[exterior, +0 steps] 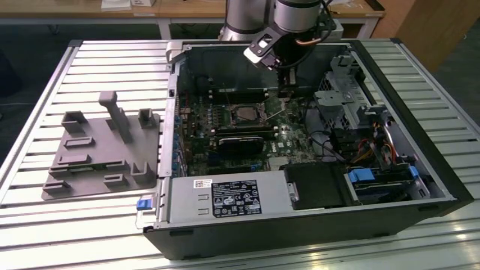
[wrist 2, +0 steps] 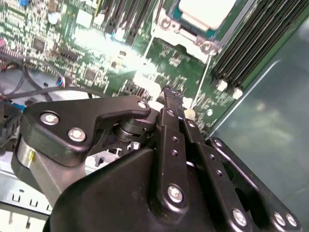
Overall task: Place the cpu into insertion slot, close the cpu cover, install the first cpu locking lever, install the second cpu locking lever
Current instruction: 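Close the cpu cover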
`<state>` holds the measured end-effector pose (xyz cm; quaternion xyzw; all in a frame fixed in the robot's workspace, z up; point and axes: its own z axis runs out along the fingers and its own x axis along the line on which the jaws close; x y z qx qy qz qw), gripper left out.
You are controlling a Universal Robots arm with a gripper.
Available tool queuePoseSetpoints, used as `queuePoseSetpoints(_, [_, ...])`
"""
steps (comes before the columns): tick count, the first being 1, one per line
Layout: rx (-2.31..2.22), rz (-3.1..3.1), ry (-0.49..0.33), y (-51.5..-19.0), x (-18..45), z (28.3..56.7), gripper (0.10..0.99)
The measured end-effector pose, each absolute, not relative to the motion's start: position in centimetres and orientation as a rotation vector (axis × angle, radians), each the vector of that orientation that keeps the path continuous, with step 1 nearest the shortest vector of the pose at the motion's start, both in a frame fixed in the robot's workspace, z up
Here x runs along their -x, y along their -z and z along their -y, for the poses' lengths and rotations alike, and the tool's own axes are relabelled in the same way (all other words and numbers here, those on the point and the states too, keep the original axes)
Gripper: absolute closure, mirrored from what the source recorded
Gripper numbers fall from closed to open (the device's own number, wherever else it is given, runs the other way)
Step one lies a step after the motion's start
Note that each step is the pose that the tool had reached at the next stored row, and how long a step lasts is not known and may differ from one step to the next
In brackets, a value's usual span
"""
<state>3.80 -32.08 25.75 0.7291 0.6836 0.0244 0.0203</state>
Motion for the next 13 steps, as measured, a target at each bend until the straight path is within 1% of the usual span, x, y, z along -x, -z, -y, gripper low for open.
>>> queuePoseSetpoints(13, [-2.262, -2.120, -0.076, -25.7, -5.6, 32.1, 0.984])
